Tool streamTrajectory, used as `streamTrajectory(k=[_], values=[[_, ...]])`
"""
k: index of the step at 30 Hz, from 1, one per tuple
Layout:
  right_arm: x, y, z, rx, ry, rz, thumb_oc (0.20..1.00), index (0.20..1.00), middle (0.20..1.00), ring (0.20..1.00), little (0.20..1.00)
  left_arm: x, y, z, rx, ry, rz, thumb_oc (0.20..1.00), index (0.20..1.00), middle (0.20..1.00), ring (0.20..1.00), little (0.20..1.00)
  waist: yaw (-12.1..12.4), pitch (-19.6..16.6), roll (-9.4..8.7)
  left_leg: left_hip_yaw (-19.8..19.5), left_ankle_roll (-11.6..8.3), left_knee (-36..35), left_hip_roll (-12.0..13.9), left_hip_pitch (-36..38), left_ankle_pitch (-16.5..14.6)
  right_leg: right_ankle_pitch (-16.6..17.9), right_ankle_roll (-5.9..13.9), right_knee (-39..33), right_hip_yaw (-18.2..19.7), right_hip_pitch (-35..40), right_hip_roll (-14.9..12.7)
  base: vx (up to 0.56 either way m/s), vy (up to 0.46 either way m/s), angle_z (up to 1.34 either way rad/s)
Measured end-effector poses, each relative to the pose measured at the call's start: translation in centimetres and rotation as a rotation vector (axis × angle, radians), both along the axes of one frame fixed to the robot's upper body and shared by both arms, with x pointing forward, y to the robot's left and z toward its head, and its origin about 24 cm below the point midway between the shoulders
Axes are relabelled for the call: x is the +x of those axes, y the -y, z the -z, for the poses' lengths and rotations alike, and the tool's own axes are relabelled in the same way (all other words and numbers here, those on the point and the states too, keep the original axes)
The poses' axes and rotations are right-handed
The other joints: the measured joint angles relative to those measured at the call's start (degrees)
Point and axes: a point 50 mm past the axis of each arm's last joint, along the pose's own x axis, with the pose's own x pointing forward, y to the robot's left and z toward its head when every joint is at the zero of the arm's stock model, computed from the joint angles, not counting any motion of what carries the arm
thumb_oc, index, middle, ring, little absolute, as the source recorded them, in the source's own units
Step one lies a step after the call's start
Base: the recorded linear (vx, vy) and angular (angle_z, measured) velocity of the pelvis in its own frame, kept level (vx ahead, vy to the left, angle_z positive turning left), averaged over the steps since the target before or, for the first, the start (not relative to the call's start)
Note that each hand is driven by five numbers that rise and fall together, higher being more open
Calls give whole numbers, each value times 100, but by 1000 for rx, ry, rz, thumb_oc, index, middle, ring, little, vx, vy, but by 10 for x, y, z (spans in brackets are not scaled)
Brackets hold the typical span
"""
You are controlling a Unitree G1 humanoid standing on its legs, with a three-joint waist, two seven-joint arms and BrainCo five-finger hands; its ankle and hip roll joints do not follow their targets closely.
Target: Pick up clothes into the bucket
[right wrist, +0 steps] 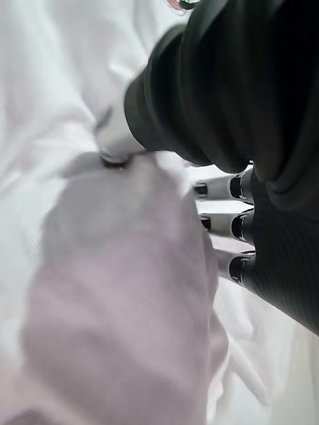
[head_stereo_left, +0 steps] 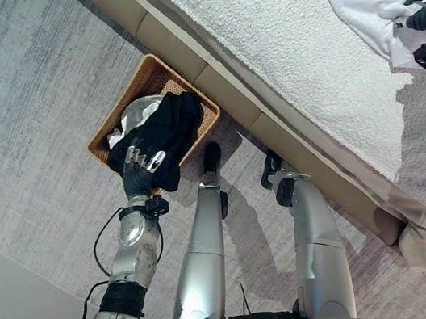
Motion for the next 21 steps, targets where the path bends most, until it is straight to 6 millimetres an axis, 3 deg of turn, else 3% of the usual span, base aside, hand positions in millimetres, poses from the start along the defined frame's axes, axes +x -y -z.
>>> streamTrajectory(k=[3,7,12,14,19,21], values=[[2,-2,8,20,-19,-17,200,200,200,200,200,4,11,-7,31,28,70,1000,1000,1000,1000,1000,-5,-2,6,-13,-27,-157,-9,138,105,11,-10,-59,-15,96,-15,-31,0,3],[7,-16,12,-3,-19,-80,200,200,200,200,200,10,10,-26,57,97,95,1000,1000,1000,1000,1000,-29,-8,23,-14,-22,-273,4,374,128,29,-16,-165,-20,317,3,-17,-2,-2],[9,-67,2,-106,101,-340,200,200,200,200,200,14,6,-46,157,176,117,1000,1000,1000,1000,1000,-185,-6,23,51,-38,-402,113,732,131,171,-3,-452,-19,704,124,-49,18,-11],[6,-78,2,-97,134,-409,200,200,200,200,200,17,3,-57,219,218,123,1000,1000,1000,1000,1000,-218,-10,26,65,-34,-488,147,927,160,247,6,-607,-11,913,166,-37,15,-13],[-9,-100,0,56,206,-612,200,200,200,200,200,20,-14,-84,431,305,120,1000,1000,1000,1000,1000,-362,-9,17,103,-28,-724,253,1607,157,336,61,-988,8,1635,303,35,8,-11],[-24,-117,-2,94,200,-764,200,200,200,200,200,19,-31,-99,591,328,116,1000,1000,1000,1000,1000,-522,-8,-1,147,-24,-869,318,2104,151,383,91,-1220,35,2133,373,51,8,-16]])
